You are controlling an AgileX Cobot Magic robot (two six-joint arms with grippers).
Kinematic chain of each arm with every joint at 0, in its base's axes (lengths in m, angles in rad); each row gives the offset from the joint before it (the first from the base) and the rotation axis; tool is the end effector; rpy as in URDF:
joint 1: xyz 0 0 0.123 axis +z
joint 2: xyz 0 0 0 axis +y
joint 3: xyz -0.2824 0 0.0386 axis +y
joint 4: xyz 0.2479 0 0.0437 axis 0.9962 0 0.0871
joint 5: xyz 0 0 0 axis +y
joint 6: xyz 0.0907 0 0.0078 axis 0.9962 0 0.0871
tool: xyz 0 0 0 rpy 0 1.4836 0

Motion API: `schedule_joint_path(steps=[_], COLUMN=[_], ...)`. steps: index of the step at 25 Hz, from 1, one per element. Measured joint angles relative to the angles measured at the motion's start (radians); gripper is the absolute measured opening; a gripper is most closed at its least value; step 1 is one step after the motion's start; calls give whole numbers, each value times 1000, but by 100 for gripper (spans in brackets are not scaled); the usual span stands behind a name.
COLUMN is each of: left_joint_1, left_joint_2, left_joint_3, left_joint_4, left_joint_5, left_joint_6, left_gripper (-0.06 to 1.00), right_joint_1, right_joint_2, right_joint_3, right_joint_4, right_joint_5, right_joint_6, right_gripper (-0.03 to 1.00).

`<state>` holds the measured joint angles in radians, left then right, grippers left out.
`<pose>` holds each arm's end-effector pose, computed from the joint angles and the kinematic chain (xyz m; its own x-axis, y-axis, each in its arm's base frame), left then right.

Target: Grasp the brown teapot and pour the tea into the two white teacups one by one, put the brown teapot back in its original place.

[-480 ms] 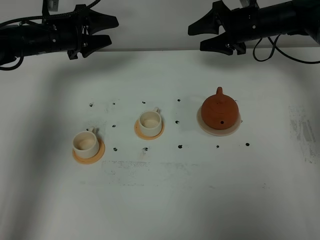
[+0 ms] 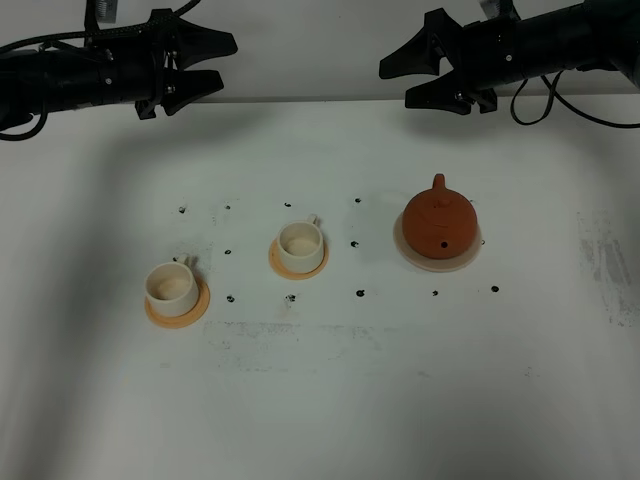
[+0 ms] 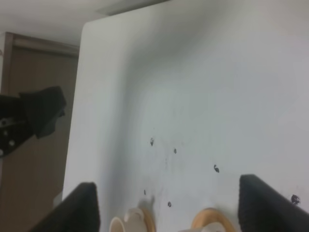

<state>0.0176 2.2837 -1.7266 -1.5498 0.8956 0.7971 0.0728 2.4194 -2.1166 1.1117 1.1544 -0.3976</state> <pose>0.4986 -0.0624 0.1904 -0.8068 -0.4359 -0.3989 0.1776 0.4649 -0.8674 0.5082 0.1119 0.2046 -0.9427 0.0944 -0.3201 -0.2234 0.5341 0.8154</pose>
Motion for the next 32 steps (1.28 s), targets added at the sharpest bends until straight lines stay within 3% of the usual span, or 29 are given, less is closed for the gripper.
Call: schedule_joint_path(steps=[5, 12, 17, 21, 32], left_joint_1=[0, -1, -18, -40, -57], left_joint_2=[0, -82, -223, -315, -579], left_joint_3=[-20, -67, -68, -68, -68], left_joint_4=[23, 230, 498, 673, 1076], left_joint_5=[38, 11, -86, -97, -65], left_joint_6=[91, 170, 187, 146, -41], left_gripper=[60, 48, 45, 45, 42], right_joint_1=[0, 0, 0, 0, 0], right_joint_2=[0, -4, -48, -108, -236], right_joint_3=[-8, -169, -325, -389, -328], right_joint_4=[0, -36, -227, -382, -710], right_joint_5=[13, 54, 58, 61, 67], right_joint_6=[-20, -36, 16, 43, 183], right_gripper=[59, 59, 59, 59, 59])
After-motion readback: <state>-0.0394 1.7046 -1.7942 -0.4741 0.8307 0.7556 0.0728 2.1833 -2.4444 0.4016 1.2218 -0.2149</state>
